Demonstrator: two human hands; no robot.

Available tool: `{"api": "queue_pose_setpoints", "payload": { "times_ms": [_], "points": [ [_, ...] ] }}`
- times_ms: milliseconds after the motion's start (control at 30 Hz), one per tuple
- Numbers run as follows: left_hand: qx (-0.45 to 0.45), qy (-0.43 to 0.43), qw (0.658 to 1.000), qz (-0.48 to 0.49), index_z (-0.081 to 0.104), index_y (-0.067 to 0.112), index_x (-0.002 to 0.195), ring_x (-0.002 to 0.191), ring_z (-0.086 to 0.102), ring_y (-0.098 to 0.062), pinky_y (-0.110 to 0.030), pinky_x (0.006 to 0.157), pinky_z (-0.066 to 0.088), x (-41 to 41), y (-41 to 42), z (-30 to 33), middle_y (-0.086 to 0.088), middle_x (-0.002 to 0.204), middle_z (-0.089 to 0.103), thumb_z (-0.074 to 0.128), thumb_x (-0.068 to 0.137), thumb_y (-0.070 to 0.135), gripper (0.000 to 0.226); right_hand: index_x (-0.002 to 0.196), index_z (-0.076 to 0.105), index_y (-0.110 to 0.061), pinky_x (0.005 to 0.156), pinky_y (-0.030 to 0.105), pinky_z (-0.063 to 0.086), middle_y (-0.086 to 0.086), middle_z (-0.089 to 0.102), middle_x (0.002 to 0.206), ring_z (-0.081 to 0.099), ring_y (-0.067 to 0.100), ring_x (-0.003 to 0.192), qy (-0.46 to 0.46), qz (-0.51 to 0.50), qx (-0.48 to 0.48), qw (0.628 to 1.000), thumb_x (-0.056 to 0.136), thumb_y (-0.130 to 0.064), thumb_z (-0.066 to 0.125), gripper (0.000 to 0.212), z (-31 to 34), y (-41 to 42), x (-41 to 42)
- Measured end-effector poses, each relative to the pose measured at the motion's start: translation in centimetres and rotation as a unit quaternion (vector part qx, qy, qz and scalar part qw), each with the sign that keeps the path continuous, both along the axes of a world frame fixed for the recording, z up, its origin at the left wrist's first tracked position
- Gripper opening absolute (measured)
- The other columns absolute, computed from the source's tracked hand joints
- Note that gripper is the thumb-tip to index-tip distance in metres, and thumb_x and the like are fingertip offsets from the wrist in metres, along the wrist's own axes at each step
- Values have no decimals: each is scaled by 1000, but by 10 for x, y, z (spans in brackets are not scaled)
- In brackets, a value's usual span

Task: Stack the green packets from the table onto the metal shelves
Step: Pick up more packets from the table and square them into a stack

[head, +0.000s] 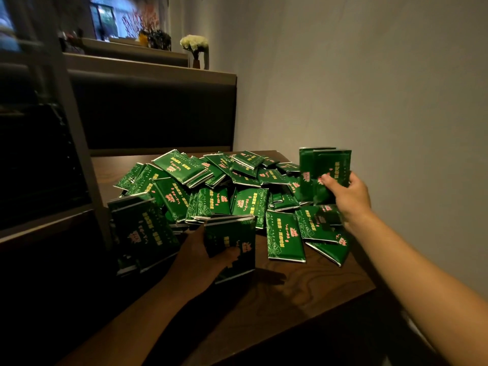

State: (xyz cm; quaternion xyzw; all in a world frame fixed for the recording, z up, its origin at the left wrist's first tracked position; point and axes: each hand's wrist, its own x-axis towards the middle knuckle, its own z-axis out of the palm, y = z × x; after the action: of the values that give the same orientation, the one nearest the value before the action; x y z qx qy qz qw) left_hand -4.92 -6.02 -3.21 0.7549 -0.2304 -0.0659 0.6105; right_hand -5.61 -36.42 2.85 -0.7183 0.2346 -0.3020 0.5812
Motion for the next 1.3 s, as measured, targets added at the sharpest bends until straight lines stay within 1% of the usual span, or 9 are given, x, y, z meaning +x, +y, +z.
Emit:
{"api": "queue_pose_setpoints", "payload": {
  "times_ms": [167,300,467,633,800,1000,1100,1200,1300],
  "points": [
    [-25,14,999,-13,58,36,101,89,62,13,-3,69,45,0,2,-1,23,91,70,70,82,7,37,102,63,-18,88,42,52,6,72,103,68,25,100,-27,117,53,991,90,-10,64,14,-30,61,-16],
    [-71,61,996,-14,51,28,125,100,62,5,-14,80,49,3,3,-5,13,109,67,72,81,7,53,100,64,-19,86,40,55,7,72,102,68,25,99,5,163,31,986,92,-5,60,16,-49,94,-17],
    [-81,64,995,13,57,32,112,100,63,1,-25,90,48,3,3,-3,18,101,69,72,80,11,40,100,61,-19,68,15,52,-3,71,95,70,4,83,16,228,37,973,90,-7,64,17,-54,118,-16],
    [-89,41,995,36,54,39,100,92,59,14,-6,75,44,0,1,2,23,98,63,66,87,11,32,101,62,-16,73,19,52,-2,72,95,68,12,92,-18,210,55,976,93,-1,56,18,-47,117,-19],
    [-103,1,993,57,35,46,109,81,53,28,5,65,39,0,1,7,28,98,53,57,92,7,48,95,65,-23,92,42,48,3,68,100,61,23,104,-85,178,116,974,77,-22,56,20,-41,110,-33],
    [-70,-49,994,67,3,43,143,100,29,37,13,76,24,-2,-1,7,45,121,15,61,90,6,86,106,56,-21,75,30,56,-10,74,90,69,7,87,-55,289,91,952,76,-23,52,30,-56,140,-56],
    [-71,-41,995,48,9,47,141,110,35,25,8,80,28,-1,1,6,32,135,28,62,91,21,78,120,49,-26,82,19,52,-14,71,100,66,6,98,-8,310,19,950,85,-32,53,36,-59,160,-56],
    [-81,-22,996,40,36,31,135,101,51,23,1,73,41,3,3,2,25,115,57,59,93,19,50,112,42,-36,73,5,43,-15,60,97,59,-4,88,27,273,-59,960,98,-28,51,18,-58,165,-47],
    [-152,37,987,28,51,28,122,96,63,6,-9,74,48,4,2,0,18,98,69,48,94,0,40,118,44,-39,92,33,51,-5,65,109,62,10,105,35,270,-23,962,94,-39,56,26,-59,169,-39]
  ]
}}
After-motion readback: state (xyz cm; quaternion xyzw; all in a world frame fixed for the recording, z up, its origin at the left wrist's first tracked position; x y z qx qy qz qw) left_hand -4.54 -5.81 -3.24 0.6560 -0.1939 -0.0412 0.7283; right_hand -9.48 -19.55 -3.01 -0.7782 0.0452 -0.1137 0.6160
